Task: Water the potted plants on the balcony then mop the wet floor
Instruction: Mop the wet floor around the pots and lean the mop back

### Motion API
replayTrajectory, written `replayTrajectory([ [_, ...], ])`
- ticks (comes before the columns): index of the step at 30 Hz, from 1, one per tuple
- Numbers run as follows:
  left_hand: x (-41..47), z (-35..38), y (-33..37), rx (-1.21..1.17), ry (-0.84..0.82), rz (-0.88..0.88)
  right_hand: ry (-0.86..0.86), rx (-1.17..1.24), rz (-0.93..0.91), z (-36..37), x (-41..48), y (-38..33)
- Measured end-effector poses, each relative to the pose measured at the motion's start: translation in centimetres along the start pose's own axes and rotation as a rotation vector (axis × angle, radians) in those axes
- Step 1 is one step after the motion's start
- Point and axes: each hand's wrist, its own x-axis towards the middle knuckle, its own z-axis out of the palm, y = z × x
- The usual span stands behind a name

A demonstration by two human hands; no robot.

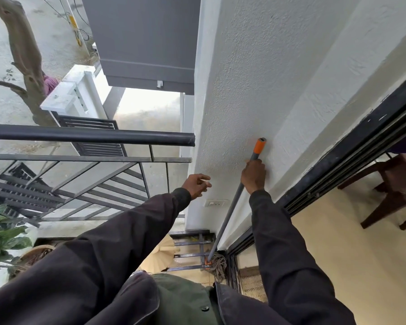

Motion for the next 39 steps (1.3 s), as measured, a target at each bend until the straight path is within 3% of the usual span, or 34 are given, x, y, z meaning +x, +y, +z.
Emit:
replayTrajectory([
  [5, -0.1, 0.0, -0.1, -0.005, 0.010, -0.013, -0.020, 0.230, 0.125, -0.2, 0.5, 0.3],
  [9, -0.3, 0.4, -0.6, -0.004, 0.011, -0.037, 0.011, 0.381, 0.022, 2.1, -0.1, 2.3],
  [17, -0.5, 0.9, -1.3, 0.008, 0.003, -0.074, 0.106, 0.375, -0.133, 1.2, 0.5, 1.8],
  [26, -1.0, 1.5, -1.4, 0.035, -0.014, -0.080, 0.061, 0.317, 0.004, 2.4, -0.3, 3.3],
  [30, -0.8, 1.2, -1.6, 0.017, 0.005, -0.075, 0.090, 0.170, 0.002, 1.8, -0.2, 2.6],
  [39, -0.9, 0.7, -1.0, -0.009, 0.029, -0.065, 0.101, 0.258, 0.006, 1.0, -1.2, 2.6],
])
